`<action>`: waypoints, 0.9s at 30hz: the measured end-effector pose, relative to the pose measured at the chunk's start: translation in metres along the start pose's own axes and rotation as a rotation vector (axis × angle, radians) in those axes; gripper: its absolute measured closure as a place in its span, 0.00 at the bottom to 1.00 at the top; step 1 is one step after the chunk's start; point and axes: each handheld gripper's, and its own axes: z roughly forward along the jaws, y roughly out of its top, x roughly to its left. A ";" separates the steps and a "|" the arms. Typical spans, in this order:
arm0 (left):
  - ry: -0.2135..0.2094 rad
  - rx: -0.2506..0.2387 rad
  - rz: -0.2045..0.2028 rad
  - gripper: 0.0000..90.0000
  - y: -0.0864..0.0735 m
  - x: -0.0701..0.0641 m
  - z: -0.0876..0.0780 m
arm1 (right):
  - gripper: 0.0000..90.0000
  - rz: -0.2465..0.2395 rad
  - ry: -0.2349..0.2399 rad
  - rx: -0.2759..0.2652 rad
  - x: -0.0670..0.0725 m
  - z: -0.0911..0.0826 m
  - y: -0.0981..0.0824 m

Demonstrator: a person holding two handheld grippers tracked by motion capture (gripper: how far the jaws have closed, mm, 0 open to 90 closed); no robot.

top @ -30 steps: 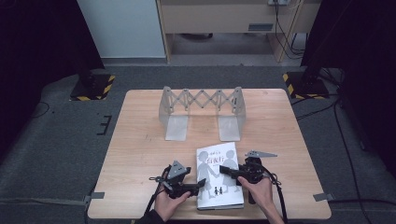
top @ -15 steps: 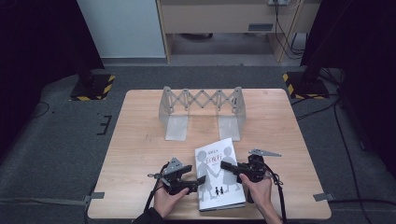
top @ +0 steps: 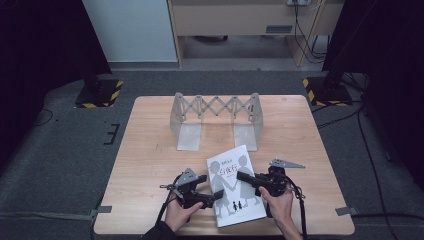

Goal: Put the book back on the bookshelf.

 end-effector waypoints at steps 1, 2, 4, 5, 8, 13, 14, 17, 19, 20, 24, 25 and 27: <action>-0.004 -0.001 0.002 0.00 0.000 0.000 0.001 | 0.90 -0.003 0.001 0.001 0.000 0.000 0.000; -0.006 -0.001 0.000 0.00 0.000 0.001 0.001 | 0.90 -0.001 0.002 0.002 0.000 -0.001 0.000; -0.019 -0.008 -0.015 0.00 -0.001 0.003 0.003 | 0.90 0.001 0.003 -0.003 -0.001 -0.001 0.000; -0.031 -0.008 -0.039 0.00 -0.002 0.004 0.004 | 0.90 -0.003 0.001 -0.004 -0.001 -0.002 0.000; -0.067 -0.007 -0.101 0.00 -0.005 0.007 0.005 | 0.90 -0.013 0.004 -0.007 -0.001 -0.003 0.001; -0.088 -0.007 -0.120 0.00 -0.004 0.009 0.007 | 0.91 -0.030 0.024 -0.012 0.000 -0.005 0.002; -0.094 -0.006 -0.124 0.00 -0.005 0.009 0.007 | 0.91 -0.030 0.025 -0.013 -0.001 -0.005 0.002; -0.111 -0.003 -0.140 0.00 -0.005 0.011 0.008 | 0.91 -0.028 0.024 -0.012 -0.001 -0.005 0.002; -0.153 -0.017 -0.146 0.00 -0.007 0.012 0.009 | 0.91 -0.027 0.034 -0.012 0.000 -0.006 0.003; -0.169 -0.017 -0.153 0.00 -0.008 0.013 0.009 | 0.91 -0.029 0.043 -0.008 0.001 -0.006 0.003; -0.179 -0.001 -0.158 0.00 -0.008 0.010 0.010 | 0.91 -0.050 0.054 0.002 0.003 -0.005 0.005; -0.173 0.004 -0.158 0.00 -0.007 0.010 0.010 | 0.91 -0.042 0.061 0.001 0.001 -0.005 0.005; -0.171 0.010 -0.166 0.00 -0.008 0.011 0.011 | 0.91 -0.025 0.064 0.002 -0.002 -0.004 0.004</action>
